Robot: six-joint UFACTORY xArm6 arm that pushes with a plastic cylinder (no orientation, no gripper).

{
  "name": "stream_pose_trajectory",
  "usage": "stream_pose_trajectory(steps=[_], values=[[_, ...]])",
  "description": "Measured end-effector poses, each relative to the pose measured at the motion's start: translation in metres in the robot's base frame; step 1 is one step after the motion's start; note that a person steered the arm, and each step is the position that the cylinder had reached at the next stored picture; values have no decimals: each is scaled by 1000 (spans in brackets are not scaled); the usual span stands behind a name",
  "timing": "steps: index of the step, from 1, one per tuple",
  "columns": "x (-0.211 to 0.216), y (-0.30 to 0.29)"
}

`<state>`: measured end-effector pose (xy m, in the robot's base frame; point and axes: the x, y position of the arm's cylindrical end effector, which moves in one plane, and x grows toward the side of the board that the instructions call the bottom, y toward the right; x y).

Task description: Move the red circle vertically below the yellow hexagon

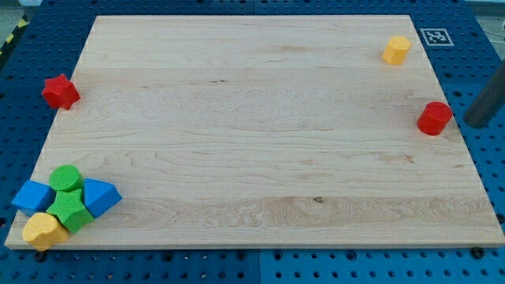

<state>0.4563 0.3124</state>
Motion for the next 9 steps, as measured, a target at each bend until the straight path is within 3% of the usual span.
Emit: stream_pose_trajectory(steps=[2,9], values=[[43,-29],[-1,-33]])
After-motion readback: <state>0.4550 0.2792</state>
